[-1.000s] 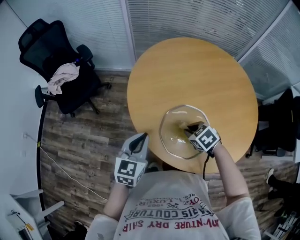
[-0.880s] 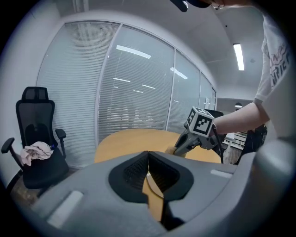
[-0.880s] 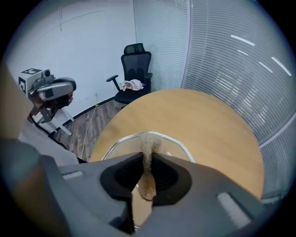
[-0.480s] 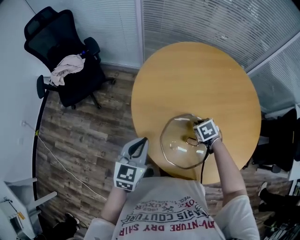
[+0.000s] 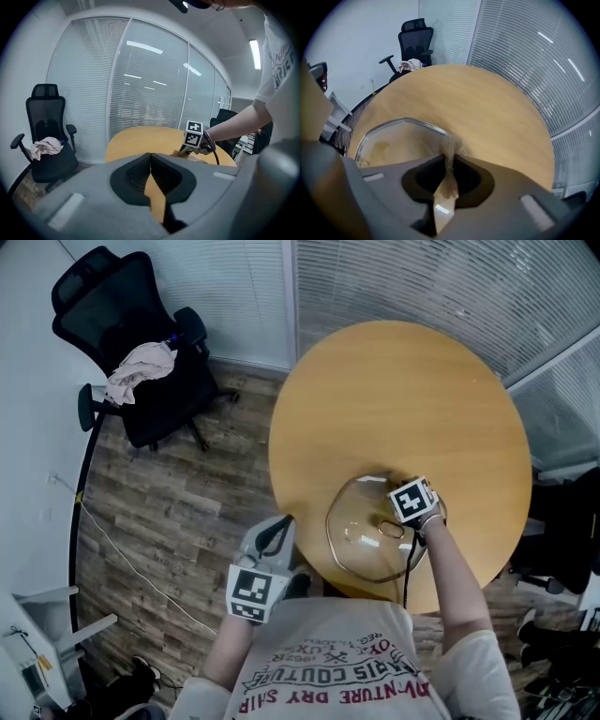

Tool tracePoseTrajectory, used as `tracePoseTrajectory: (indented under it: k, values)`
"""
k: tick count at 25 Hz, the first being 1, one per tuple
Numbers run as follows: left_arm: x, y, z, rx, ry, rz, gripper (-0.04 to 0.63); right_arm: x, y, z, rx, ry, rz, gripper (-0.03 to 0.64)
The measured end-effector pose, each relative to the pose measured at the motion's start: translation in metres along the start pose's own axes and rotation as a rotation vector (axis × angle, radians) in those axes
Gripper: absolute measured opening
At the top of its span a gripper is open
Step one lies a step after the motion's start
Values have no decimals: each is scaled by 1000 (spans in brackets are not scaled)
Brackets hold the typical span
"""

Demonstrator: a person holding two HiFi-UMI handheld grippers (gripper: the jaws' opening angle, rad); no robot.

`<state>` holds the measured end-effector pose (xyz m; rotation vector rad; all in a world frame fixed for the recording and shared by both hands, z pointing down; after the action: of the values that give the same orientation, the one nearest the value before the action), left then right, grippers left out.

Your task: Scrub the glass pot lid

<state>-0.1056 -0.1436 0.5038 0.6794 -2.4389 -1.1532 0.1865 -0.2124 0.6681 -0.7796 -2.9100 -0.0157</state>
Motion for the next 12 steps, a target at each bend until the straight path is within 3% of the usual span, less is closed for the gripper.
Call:
tracePoseTrajectory:
  k: [8, 12]
  values:
    - [10, 6, 11, -2, -34, 23, 8, 14, -10, 3, 2, 23, 86, 54]
    - [13, 15, 19, 5, -45, 34, 8, 33, -29, 10, -53, 45, 167, 54]
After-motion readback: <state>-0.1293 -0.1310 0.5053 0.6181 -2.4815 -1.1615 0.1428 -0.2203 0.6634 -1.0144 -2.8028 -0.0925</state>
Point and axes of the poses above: the fingertips, and each gripper's own axes: z backward along the fingers, x to its left, y out of its underside, the point moved 2 cm from there along z, backward along the fingers, and after that the axes turned 12 degrees about x, right-handed, at the moved point
